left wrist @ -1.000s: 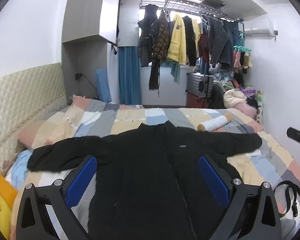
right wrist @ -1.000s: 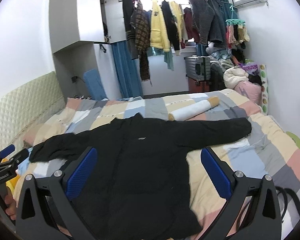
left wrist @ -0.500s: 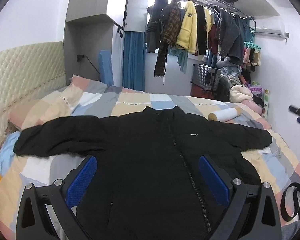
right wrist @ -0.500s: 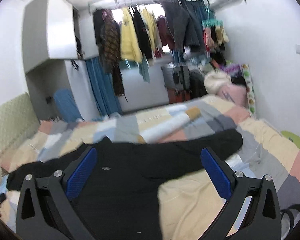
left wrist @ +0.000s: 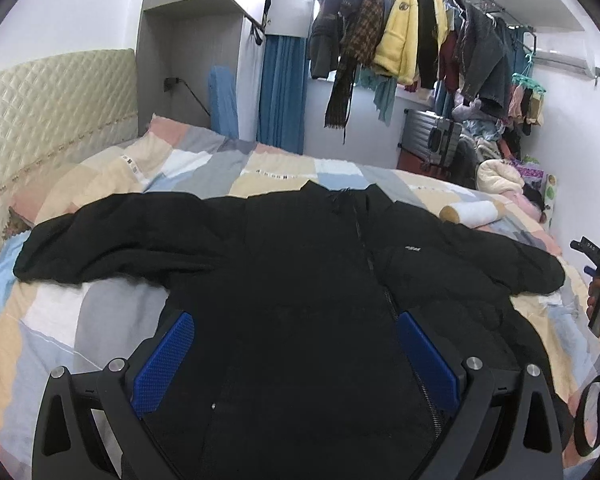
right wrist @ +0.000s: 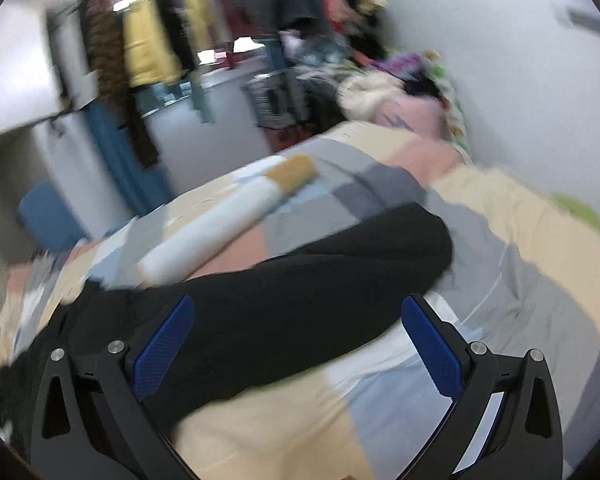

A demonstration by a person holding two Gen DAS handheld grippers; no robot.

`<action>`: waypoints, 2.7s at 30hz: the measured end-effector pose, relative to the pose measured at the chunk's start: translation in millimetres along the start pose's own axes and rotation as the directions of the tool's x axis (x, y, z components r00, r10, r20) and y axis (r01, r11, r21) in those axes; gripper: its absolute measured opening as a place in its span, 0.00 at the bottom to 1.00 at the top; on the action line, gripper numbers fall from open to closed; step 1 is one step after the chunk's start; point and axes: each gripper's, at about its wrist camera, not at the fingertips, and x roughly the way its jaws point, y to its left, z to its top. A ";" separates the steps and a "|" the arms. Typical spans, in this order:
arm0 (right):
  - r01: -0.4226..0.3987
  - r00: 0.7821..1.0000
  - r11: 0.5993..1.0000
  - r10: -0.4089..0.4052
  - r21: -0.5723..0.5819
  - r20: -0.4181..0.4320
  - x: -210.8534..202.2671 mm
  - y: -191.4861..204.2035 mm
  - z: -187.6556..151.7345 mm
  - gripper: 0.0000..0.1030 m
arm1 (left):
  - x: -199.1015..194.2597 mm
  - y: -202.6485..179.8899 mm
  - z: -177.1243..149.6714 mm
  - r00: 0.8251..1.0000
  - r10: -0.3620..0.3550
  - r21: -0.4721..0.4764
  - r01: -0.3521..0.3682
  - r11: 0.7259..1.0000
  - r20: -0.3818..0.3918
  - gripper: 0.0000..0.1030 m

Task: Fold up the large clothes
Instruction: 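Reach the right tool to the jacket sleeve cuff and grasp it, then lift the sleeve with the right tool and fold it across the jacket body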

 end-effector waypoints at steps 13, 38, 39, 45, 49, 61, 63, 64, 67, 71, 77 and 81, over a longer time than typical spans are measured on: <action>0.037 0.999 0.961 -0.040 0.272 0.007 126.5 -140.2 -19.7 0.92 | 74.2 -12.7 2.2 0.996 0.077 -0.017 -0.078 0.997 -0.054 1.00; -0.067 0.975 0.992 0.044 0.102 0.217 13.0 -79.4 92.3 0.03 | 42.8 -29.2 5.9 0.987 0.159 0.078 -0.160 0.984 0.023 1.00; -0.065 0.973 0.994 0.045 0.085 0.225 4.1 -71.1 96.8 0.03 | 39.4 -28.7 4.7 0.987 0.157 0.084 -0.158 0.984 0.023 1.00; -0.088 0.955 0.996 0.084 0.003 0.283 -58.2 -5.0 124.2 0.03 | 22.2 -13.7 0.8 0.992 0.128 0.071 -0.129 0.989 0.018 1.00; -0.115 0.935 0.990 0.135 -0.079 0.327 -101.9 52.8 134.3 0.03 | 12.1 4.0 -2.6 0.993 0.116 0.041 -0.117 0.992 0.009 1.00; -0.196 0.878 0.934 0.302 -0.299 0.370 -201.4 230.4 119.7 0.03 | -25.0 14.1 -13.4 0.979 0.182 0.130 -0.193 0.973 0.093 1.00; -0.206 0.872 0.920 0.328 -0.335 0.364 -211.5 258.3 109.0 0.03 | -31.0 21.6 -11.9 0.987 0.140 0.100 -0.148 0.984 0.080 1.00; -0.213 0.868 0.910 0.344 -0.357 0.357 -216.2 278.7 102.7 0.03 | -34.1 28.4 -10.3 0.991 0.109 0.075 -0.115 0.991 0.075 1.00; -0.243 0.855 0.886 0.387 -0.394 0.344 -225.6 319.1 82.0 0.03 | -40.6 47.7 -6.2 0.993 0.083 0.022 -0.085 0.996 0.084 1.00; -0.282 0.851 0.844 0.440 -0.456 0.287 -223.1 371.2 48.6 0.02 | -45.1 72.5 -2.3 0.989 0.092 -0.008 -0.091 0.996 0.115 1.00; -0.375 0.836 0.738 0.531 -0.561 0.139 -204.4 446.0 -26.4 0.02 | -41.5 118.4 3.7 0.988 0.102 -0.099 -0.091 0.991 0.114 1.00; -0.439 0.823 0.666 0.568 -0.603 0.028 -185.3 484.8 -80.5 0.01 | -42.4 134.8 5.3 0.986 0.108 -0.115 -0.094 0.989 0.124 1.00</action>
